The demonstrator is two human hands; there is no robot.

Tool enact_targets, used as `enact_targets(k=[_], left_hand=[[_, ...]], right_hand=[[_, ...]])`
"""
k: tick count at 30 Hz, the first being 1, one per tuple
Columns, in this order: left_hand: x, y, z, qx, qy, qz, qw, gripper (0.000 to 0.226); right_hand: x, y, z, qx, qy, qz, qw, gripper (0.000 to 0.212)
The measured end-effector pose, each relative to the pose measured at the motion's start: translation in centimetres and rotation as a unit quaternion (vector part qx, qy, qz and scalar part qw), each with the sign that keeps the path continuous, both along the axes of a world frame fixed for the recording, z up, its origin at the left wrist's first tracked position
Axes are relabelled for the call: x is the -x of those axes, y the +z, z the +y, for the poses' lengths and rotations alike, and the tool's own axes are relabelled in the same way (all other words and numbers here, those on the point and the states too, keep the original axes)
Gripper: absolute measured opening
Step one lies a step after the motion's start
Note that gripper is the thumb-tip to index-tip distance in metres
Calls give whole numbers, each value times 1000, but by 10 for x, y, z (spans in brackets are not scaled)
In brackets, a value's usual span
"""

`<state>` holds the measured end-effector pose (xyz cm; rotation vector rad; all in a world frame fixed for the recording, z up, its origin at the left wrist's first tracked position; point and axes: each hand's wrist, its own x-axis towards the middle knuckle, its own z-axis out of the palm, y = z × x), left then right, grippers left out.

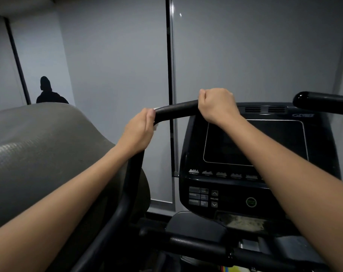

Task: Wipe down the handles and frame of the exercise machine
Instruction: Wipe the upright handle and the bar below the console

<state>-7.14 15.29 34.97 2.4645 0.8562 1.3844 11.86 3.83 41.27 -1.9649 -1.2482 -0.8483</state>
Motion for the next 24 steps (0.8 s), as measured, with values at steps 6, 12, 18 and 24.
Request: enact_targets(k=[6,12,18,24], left_hand=[[-19,-1,-16,108,132,-86,982,42],[-67,37,-44,-142,165,75,973,11],[-81,24,-39,-268,79,78,957,56],[-23,4,-2,-173,66,9,983,46]], right_hand=[[-4,4,-7,29,39,40,998,45],[-3,8,-8,1,74,108,991,56],[-1,10,-11,15,73,112,991,56],[-6,5,-6,26,35,40,998,51]])
